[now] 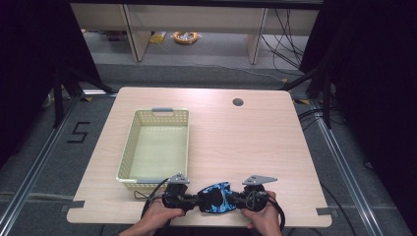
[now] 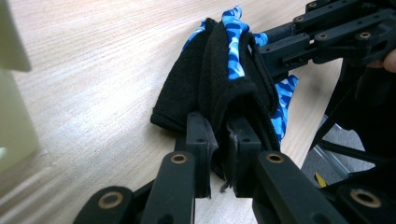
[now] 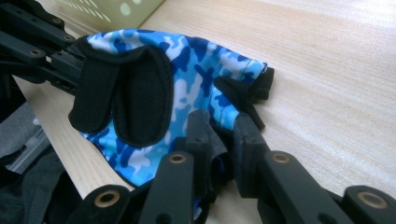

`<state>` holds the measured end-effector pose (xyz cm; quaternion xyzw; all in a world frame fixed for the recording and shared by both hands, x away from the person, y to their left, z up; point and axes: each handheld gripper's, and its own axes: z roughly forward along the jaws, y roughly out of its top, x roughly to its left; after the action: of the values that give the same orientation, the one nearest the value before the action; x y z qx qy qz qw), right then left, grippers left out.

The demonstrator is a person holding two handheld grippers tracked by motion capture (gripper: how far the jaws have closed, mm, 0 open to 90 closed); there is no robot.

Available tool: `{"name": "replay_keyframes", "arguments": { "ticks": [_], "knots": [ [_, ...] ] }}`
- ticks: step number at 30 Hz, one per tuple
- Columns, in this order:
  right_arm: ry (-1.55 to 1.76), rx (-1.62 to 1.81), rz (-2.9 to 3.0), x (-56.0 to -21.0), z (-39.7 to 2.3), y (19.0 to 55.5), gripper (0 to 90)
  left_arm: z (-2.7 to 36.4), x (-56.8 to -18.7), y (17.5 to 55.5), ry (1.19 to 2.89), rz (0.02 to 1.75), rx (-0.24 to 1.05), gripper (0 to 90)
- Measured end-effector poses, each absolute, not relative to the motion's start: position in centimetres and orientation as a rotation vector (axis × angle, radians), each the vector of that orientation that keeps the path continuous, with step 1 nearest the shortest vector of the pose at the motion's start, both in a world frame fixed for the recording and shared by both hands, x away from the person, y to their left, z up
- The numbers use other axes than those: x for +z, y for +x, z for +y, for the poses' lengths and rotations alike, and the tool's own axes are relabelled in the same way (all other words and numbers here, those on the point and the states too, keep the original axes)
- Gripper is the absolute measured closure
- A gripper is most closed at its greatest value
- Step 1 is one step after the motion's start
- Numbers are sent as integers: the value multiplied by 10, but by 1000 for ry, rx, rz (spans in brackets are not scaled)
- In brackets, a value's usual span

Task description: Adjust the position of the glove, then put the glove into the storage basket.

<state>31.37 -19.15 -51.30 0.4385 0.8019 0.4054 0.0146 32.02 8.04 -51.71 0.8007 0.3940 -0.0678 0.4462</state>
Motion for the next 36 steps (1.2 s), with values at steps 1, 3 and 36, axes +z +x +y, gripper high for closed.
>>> {"name": "replay_keyframes", "arguments": {
  "ticks": [1, 3, 36],
  "knots": [
    [1364, 1267, 2496, -513, -191, 313, 799, 81, -517, 320, 1976, 980, -172, 813],
    [1359, 1261, 2492, -512, -191, 312, 801, 81, -517, 321, 1980, 974, -167, 815],
    [1298, 1507, 2374, -474, -194, 296, 808, 92, -474, 308, 1920, 861, -72, 827]
  ]
}}
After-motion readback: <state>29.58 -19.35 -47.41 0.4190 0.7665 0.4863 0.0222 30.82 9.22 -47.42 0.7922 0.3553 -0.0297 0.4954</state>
